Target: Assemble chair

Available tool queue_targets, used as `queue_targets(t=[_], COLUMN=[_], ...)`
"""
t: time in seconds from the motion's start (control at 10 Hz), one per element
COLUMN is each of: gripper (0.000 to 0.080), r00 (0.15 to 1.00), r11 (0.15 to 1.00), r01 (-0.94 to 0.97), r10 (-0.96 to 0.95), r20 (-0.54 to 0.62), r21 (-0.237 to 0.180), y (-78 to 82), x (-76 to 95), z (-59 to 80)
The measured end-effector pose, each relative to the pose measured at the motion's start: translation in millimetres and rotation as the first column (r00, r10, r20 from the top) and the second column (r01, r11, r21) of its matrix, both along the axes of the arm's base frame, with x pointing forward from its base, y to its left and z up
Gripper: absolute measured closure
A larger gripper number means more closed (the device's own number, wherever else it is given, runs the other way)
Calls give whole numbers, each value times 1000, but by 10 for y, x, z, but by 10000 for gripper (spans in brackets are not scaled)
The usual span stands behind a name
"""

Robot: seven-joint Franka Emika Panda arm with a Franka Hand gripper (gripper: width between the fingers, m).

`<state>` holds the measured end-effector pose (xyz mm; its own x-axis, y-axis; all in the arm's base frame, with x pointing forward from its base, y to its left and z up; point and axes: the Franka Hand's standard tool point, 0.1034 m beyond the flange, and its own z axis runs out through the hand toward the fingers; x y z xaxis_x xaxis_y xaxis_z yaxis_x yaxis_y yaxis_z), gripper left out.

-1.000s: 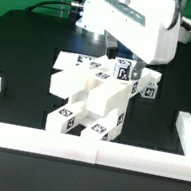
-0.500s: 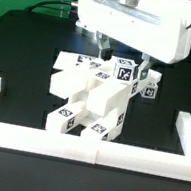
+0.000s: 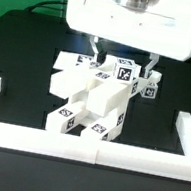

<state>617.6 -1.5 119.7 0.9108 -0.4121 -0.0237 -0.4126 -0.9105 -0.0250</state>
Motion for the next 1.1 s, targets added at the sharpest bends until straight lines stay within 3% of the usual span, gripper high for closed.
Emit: queue_targets(t=[0.5, 0.8, 1.0, 1.1], gripper=[151, 151, 389, 389], r00=[954, 930, 930, 930], r11=[954, 930, 930, 930], r01=[-301, -368, -368, -367], r10=[301, 368, 368, 367], r20=[0, -6, -6, -6], r21=[-14, -24, -24, -24], y=[-47, -72, -77, -78], x=[-6, -10, -10, -9], z=[-1, -1, 0, 0])
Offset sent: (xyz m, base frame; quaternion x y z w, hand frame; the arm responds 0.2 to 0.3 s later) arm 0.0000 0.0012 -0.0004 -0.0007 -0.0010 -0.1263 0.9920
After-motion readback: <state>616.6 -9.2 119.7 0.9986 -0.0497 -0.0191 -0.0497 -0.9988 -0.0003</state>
